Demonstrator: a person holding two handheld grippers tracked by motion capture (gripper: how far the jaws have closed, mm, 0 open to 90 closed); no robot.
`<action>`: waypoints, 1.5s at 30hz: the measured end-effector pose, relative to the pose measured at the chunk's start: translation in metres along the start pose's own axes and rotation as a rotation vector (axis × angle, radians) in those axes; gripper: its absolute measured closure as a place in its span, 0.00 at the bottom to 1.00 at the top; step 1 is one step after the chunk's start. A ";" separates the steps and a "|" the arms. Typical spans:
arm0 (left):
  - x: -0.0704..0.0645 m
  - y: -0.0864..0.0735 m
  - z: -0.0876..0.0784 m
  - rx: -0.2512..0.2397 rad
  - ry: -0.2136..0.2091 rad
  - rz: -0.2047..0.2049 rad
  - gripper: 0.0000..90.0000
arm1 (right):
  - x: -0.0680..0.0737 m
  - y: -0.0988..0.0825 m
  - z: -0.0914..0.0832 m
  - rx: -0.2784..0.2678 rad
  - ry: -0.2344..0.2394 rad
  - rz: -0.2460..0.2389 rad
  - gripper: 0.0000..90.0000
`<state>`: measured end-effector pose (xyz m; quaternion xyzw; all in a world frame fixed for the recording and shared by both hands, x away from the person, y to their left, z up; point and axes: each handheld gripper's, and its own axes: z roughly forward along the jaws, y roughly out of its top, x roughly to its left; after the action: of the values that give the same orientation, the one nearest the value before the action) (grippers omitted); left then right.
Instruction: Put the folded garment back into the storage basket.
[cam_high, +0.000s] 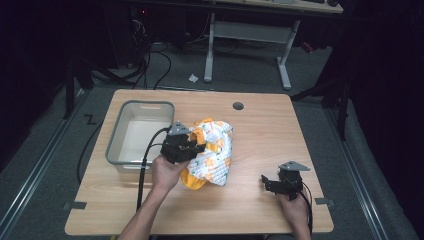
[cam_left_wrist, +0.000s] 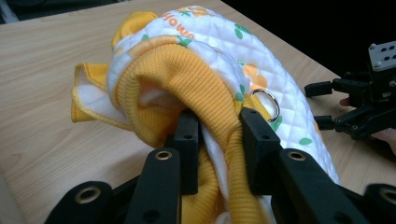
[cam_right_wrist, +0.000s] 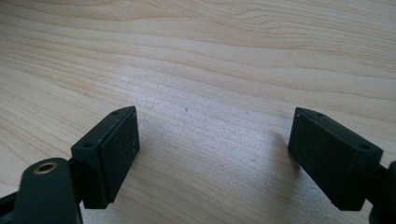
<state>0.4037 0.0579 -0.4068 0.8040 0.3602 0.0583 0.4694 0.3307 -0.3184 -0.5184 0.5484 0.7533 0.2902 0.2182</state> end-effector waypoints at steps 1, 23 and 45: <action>0.001 0.000 -0.002 -0.005 0.001 -0.003 0.78 | 0.000 0.000 0.000 0.000 0.000 0.001 0.18; 0.016 0.001 -0.031 -0.032 0.032 -0.025 0.78 | 0.000 0.000 0.000 0.000 0.000 0.001 0.18; 0.030 0.010 -0.061 -0.065 0.086 -0.028 0.78 | 0.000 0.000 0.000 0.000 0.000 0.000 0.18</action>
<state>0.4051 0.1176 -0.3722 0.7800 0.3890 0.0978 0.4803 0.3307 -0.3183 -0.5184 0.5485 0.7532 0.2902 0.2182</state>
